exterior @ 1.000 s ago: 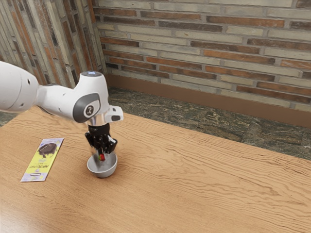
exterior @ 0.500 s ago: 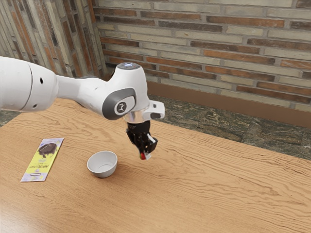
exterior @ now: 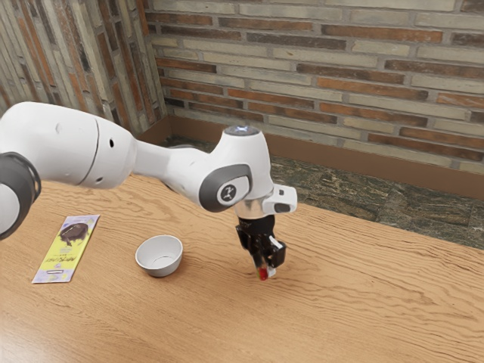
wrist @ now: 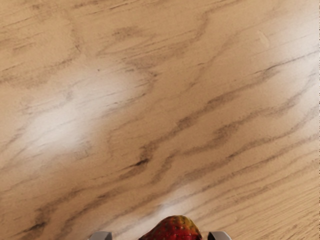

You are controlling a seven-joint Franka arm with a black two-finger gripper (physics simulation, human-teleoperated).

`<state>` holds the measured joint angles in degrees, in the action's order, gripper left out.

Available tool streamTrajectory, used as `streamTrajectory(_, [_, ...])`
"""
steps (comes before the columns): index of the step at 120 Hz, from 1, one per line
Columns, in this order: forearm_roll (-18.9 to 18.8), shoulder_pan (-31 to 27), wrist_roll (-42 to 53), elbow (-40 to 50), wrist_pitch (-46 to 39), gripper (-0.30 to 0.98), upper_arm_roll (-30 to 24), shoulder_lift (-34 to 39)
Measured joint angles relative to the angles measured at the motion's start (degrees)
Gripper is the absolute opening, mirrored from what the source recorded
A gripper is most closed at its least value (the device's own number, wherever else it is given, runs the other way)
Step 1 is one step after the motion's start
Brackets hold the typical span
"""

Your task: Take strawberry from the bowl

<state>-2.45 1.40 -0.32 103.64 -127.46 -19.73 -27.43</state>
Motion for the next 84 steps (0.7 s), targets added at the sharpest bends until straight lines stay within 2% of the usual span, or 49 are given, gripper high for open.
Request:
streamTrajectory(14, [0.37, 0.00, 0.43, 0.37, 0.01, 0.45, 0.09, 2.65])
streamTrajectory(31, [-0.70, 0.07, 0.89, 1.09, 0.83, 0.57, 0.54, 8.74])
streamTrajectory(55, [-1.98, -0.06, 1.39, 1.07, 6.21, 0.64, 4.30, 18.31])
streamTrajectory(84, [-2.28, -0.57, 1.80, -5.09, 13.32, 0.67, 8.18, 20.50])
